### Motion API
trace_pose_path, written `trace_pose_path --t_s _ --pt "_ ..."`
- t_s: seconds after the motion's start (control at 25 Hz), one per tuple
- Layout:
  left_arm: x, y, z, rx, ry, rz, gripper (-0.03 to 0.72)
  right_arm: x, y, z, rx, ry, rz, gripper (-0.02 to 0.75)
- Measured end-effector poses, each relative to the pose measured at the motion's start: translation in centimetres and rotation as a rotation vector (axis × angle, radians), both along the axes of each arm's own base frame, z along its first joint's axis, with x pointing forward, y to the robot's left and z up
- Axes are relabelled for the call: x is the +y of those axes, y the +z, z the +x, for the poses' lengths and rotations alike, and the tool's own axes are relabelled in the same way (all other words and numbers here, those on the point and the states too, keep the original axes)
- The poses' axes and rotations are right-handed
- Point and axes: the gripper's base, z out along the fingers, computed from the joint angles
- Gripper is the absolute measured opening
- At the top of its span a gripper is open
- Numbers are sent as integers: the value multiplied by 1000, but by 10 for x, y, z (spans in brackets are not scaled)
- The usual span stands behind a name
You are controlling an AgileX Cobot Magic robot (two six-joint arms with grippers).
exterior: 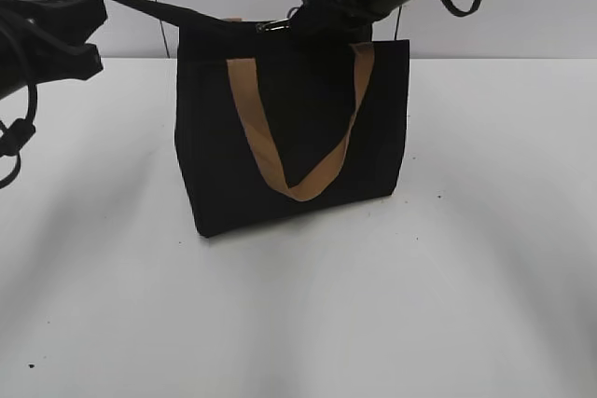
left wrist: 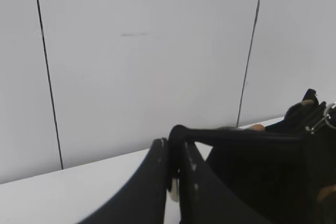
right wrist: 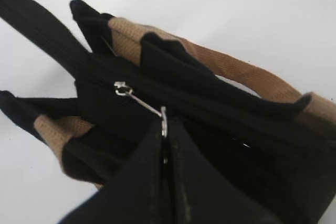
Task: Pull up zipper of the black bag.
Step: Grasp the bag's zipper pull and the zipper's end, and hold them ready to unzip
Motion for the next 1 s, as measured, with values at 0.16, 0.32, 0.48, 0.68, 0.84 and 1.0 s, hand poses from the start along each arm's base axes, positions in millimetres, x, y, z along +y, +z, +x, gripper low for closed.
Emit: trace_pose_path --t_s 0.16,0.32,0.48,0.68,0.84,1.0 --pt "1 0 0 2 7 -6 32 -17 -1 7 10 -56 -16 -13" --pt "2 0 1 3 16 -12 32 -31 -1 12 21 -100 -17 -13" --pt "2 0 1 4 16 -12 32 -31 -2 13 23 -103 -17 -13" --pt "2 0 1 4 16 -12 32 -36 -2 14 27 -117 -16 -13" --pt "3 0 1 4 23 -19 32 -58 0 21 30 -186 -14 -13" --pt "2 0 1 5 20 -15 32 -65 2 22 33 -203 -10 -13"
